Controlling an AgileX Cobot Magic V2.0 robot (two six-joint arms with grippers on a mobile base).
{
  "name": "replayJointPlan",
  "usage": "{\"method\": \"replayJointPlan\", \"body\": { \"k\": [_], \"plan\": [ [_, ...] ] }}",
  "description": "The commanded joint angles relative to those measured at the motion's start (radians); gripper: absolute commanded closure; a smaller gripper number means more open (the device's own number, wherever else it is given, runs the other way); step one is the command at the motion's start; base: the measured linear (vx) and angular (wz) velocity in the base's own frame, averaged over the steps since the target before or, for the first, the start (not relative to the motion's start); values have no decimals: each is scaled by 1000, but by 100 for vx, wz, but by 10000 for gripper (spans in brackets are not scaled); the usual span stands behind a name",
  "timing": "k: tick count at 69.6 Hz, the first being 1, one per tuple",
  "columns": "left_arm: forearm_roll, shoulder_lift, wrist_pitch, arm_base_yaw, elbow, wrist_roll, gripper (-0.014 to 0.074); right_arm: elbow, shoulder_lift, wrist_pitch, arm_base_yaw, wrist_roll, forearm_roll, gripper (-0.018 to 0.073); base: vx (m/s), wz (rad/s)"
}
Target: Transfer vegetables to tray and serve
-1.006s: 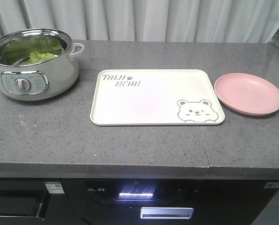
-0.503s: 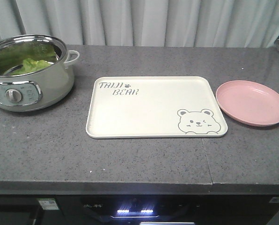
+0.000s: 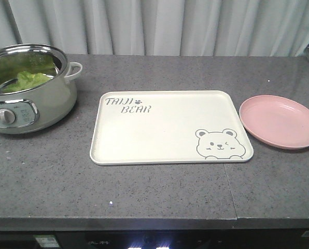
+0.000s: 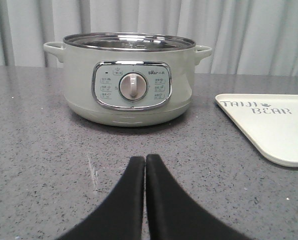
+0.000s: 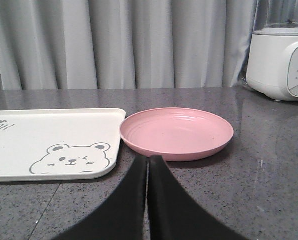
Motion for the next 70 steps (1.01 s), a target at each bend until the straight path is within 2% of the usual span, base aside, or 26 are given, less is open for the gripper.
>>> {"method": "replayJointPlan", "body": {
  "k": [1,70],
  "plan": [
    [0,-15,-69,2,8,0,604,6,-1,-79,-6,-2,-8,564,5,-1],
    [0,-15,-69,2,8,0,604,6,-1,-79,-6,-2,-8,564,2,-1]
  ]
}}
